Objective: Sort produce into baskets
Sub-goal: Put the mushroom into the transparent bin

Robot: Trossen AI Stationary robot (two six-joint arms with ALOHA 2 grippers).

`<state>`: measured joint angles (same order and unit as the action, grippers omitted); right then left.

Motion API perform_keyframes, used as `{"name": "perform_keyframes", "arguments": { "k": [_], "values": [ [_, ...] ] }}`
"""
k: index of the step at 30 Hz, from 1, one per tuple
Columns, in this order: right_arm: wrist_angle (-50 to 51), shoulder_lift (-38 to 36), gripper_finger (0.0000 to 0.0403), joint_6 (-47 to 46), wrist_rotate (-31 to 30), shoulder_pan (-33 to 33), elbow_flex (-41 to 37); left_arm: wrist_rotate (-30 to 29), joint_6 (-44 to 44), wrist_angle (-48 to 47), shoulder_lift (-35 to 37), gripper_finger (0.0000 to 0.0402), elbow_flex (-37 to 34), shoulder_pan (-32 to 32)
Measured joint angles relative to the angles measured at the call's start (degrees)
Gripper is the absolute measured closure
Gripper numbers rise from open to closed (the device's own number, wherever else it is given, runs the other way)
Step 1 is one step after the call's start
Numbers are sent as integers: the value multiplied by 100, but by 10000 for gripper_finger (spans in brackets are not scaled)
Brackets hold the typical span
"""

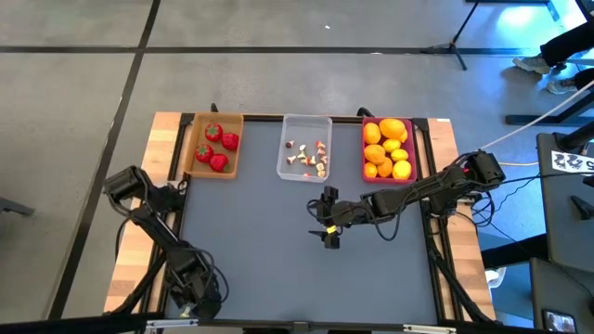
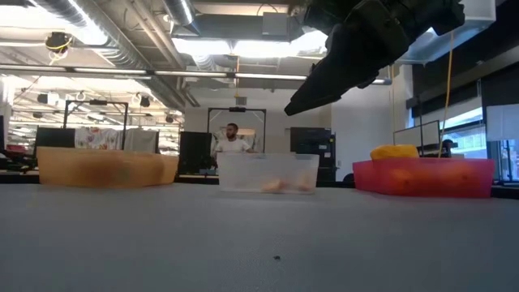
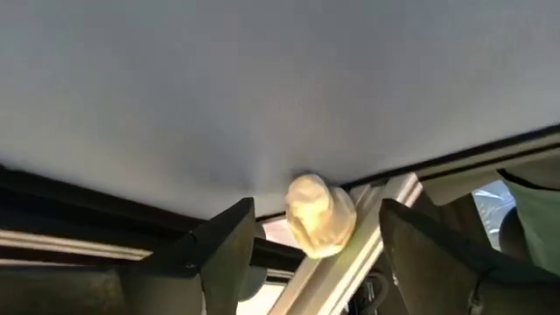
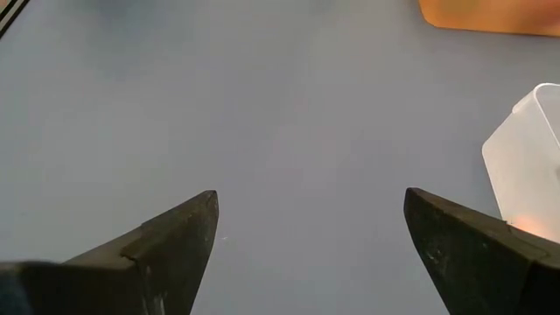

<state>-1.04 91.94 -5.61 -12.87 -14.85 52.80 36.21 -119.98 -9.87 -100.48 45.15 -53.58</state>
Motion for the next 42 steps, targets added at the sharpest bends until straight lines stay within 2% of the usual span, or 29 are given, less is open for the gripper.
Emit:
{"name": "perform_keyframes", "arguments": {
  "k": [8, 15, 22, 29, 34, 42],
  "values": [
    [10, 0, 43, -7, 9, 0, 0, -44, 209, -20, -140, 233, 4, -36],
    [15, 0, 43, -9, 9, 0, 0, -35, 1032, -149, -136, 310, 4, 9],
    [15, 0, 43, -21, 9, 0, 0, -185, 1965, -164, -46, 366, 4, 247],
    [130, 0, 43, -159, 9, 0, 0, -387, 2855, -931, 510, 383, 2, 757],
    [126, 0, 43, -203, 9, 0, -2, -1193, 3844, -1801, 1166, 378, 0, 1334],
    [145, 0, 43, -671, 14, -2, -2, -2357, 5467, -2366, 2205, 380, 0, 2313]
  ]
}}
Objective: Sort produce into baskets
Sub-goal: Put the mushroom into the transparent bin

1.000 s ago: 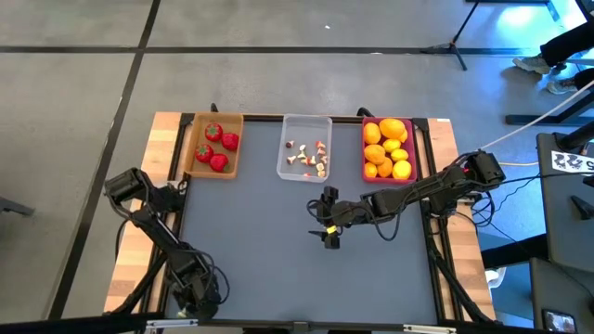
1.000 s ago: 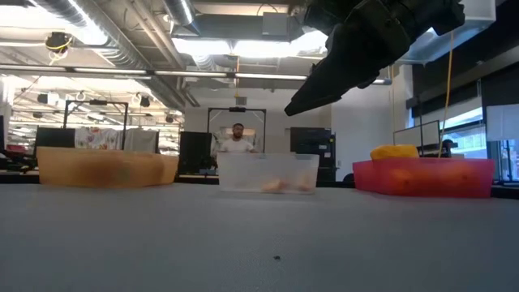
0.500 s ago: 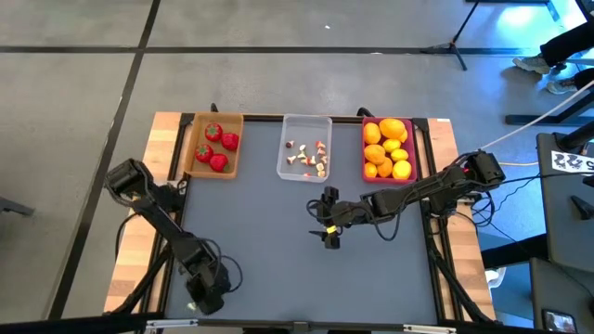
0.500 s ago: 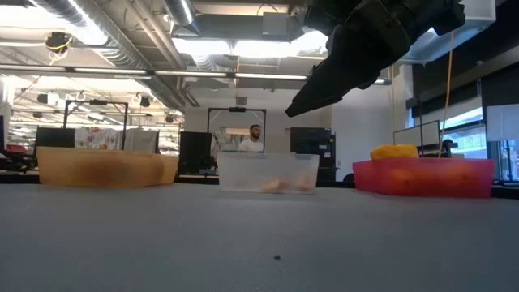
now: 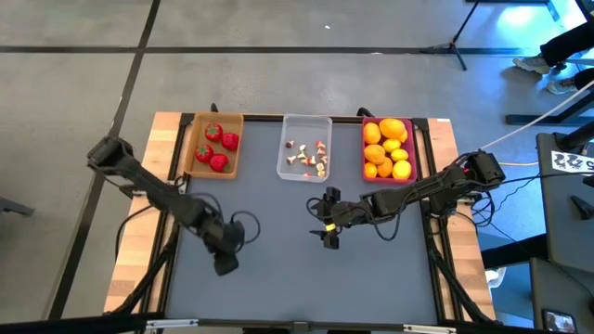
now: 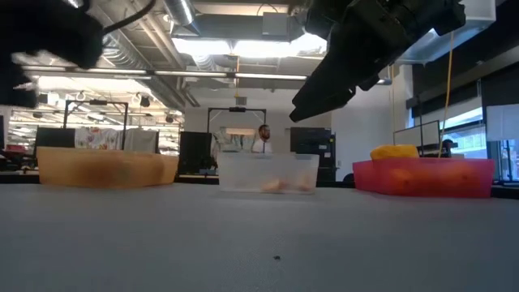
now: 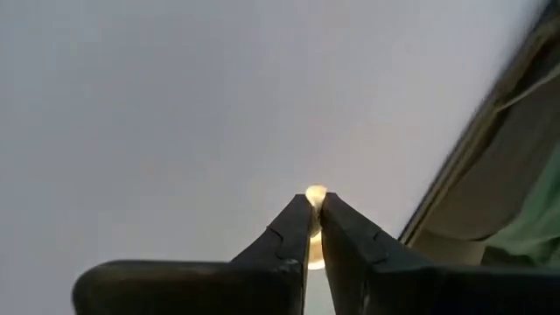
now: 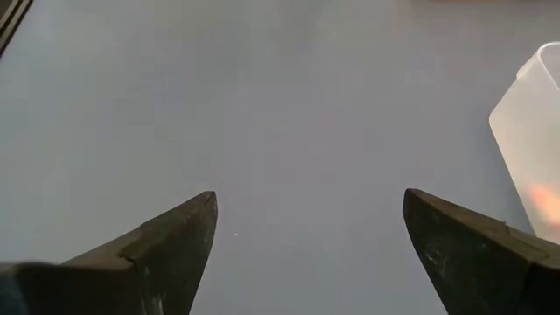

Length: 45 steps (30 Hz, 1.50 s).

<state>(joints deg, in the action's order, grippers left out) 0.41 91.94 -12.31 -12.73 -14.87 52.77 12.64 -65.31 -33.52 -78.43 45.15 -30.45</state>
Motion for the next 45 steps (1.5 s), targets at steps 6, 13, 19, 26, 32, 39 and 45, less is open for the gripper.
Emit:
{"name": "perform_keyframes", "arguments": {
  "k": [6, 13, 19, 26, 32, 39, 45],
  "values": [
    [28, 0, 43, -126, -12, 0, 0, -382, 1098, -57, 712, 375, 0, 711],
    [-2, 0, 43, -285, -57, 2, 0, -1597, 2218, 89, 1251, 378, 0, 1661],
    [-24, 0, 43, -298, -187, 2, 0, -2193, 3228, 722, 1322, 369, 0, 2489],
    [17, 0, 43, -392, -270, 1, 0, -2319, 4345, 1772, 1230, 361, 0, 3387],
    [73, 0, 43, -432, -275, 2, 2, -2359, 5088, 2710, 1061, 365, 2, 3935],
    [163, 0, 43, -534, -273, 2, 2, -2365, 5815, 3961, 375, 361, 6, 4469],
    [332, 0, 43, -560, -271, -13, 2, -2367, 5726, 4694, -287, 353, 6, 4768]
  ]
}}
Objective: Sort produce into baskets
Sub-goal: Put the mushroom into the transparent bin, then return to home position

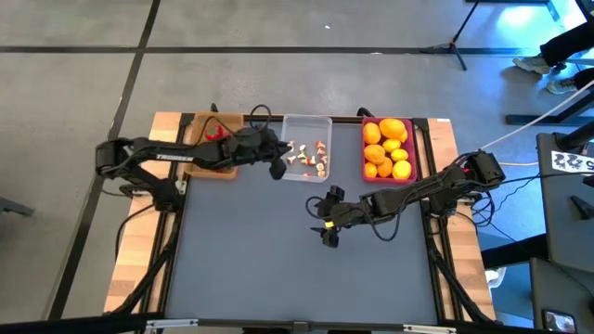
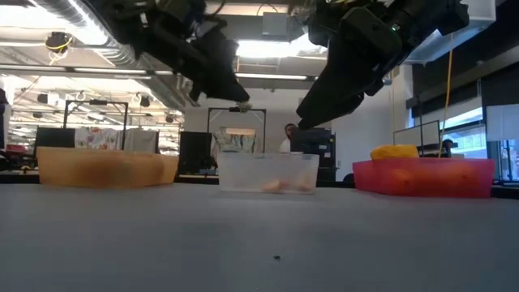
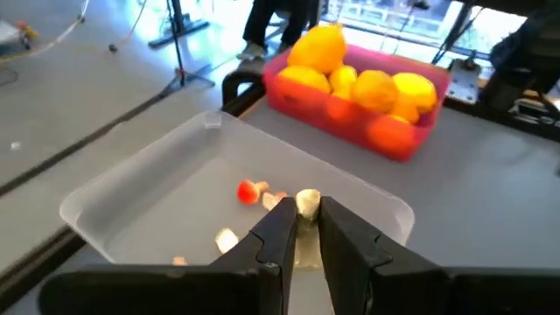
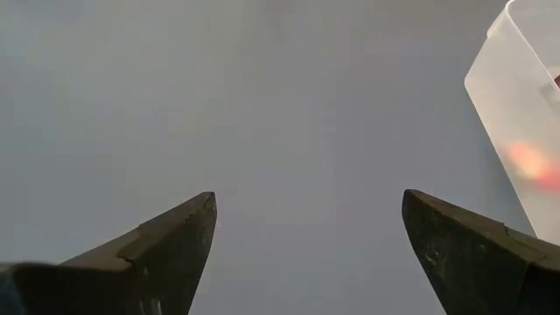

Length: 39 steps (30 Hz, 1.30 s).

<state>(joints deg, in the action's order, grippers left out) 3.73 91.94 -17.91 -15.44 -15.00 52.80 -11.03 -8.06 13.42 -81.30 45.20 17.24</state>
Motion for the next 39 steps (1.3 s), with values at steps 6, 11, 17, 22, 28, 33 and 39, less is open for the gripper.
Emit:
{"name": "perform_keyframes", "arguments": {
  "k": [6, 11, 17, 22, 28, 33, 39],
  "values": [
    [63, 0, 43, 12, 9, 2, 0, 64, -375, 182, -309, 310, -4, 159],
    [31, 0, 43, 11, 0, 2, 0, 144, -500, 103, -223, 234, -4, 92],
    [140, -94, 79, -25, 2, 2, 0, 215, -55, -689, 646, 223, -4, -171],
    [302, -599, 183, 312, -1, 34, 0, 193, 284, -1404, 1395, 307, 2, -386],
    [1052, -1418, 325, 856, 274, 250, 9, 257, 804, -1729, 1932, 396, 1, -630],
    [1196, -1981, 396, 1398, 1150, 674, -54, 1048, 1101, -1493, 2243, 390, -329, -679],
    [786, -2852, 369, 1652, 1736, 1367, -763, 1246, 1047, -1120, 2787, 396, -1099, -524]
  ]
}}
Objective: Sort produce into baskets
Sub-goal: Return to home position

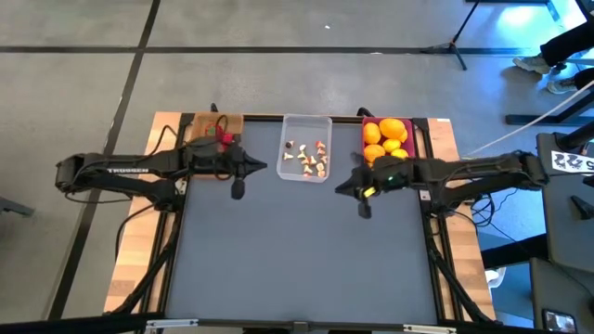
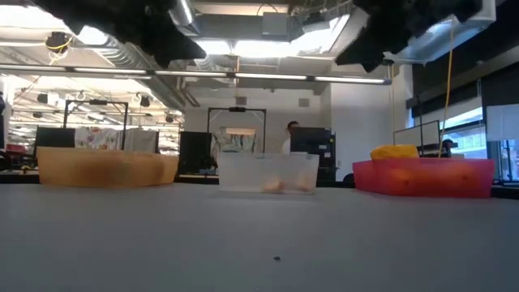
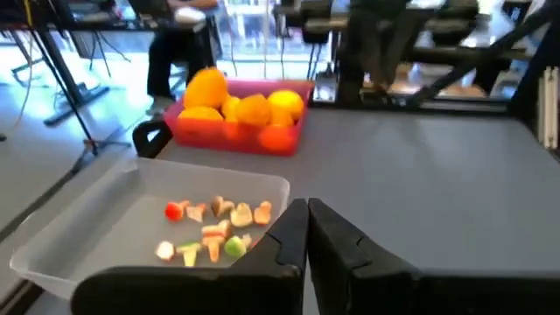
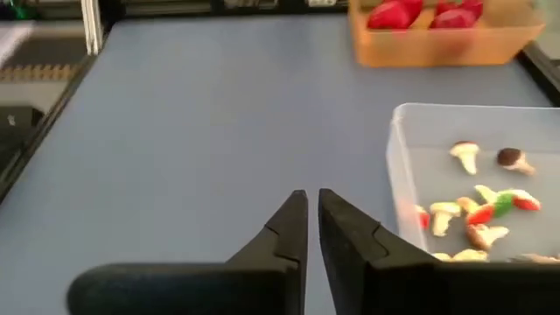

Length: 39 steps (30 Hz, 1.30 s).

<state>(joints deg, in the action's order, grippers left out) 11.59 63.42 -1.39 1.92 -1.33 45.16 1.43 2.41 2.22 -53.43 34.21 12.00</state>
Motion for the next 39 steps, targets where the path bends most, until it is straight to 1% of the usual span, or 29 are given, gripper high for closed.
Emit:
{"name": "perform_keyframes", "arguments": {
  "k": [3, 5, 7, 9, 14, 17, 19, 23, 28, 32, 38, 39],
  "values": [
    [-472, -488, 365, -94, 164, 331, -587, 9, -83, 318, 381, 395, -437, 53],
    [-715, -851, 364, -168, 174, 535, -1029, 10, -123, 604, 623, 399, -716, 53],
    [-1195, -1132, 364, -298, 170, 673, -1391, 9, -148, 861, 860, 400, -978, 38],
    [-1336, -1457, 364, -416, 170, 816, -1762, 9, -163, 1089, 1054, 396, -1215, 4],
    [-1704, -2172, 364, -591, 60, 975, -2347, -43, -433, 1198, 1546, 387, -1632, -12],
    [-1808, -2691, 364, -595, 5, 969, -2718, -59, -529, 1394, 1825, 390, -1905, -34],
    [-1957, -3052, 364, -590, -66, 967, -2888, -60, -544, 1318, 2081, 394, -2091, -34],
    [-1908, -3750, 364, -631, -233, 963, -3211, -108, -746, 1408, 2552, 400, -2404, -28],
    [-1896, -4613, 364, -634, -236, 963, -3504, -181, -895, 1488, 3111, 396, -2756, -28],
    [-1613, -5225, 364, -632, -269, 963, -3659, -202, -1029, 1516, 3516, 396, -3032, -28],
    [-1448, -5926, 364, -875, -298, 963, -3947, -216, -1134, 1538, 4040, 399, -3374, -28],
    [-1448, -6015, 364, -893, -298, 963, -4021, -260, -1129, 1389, 4118, 398, -3379, -28]
  ]
}}
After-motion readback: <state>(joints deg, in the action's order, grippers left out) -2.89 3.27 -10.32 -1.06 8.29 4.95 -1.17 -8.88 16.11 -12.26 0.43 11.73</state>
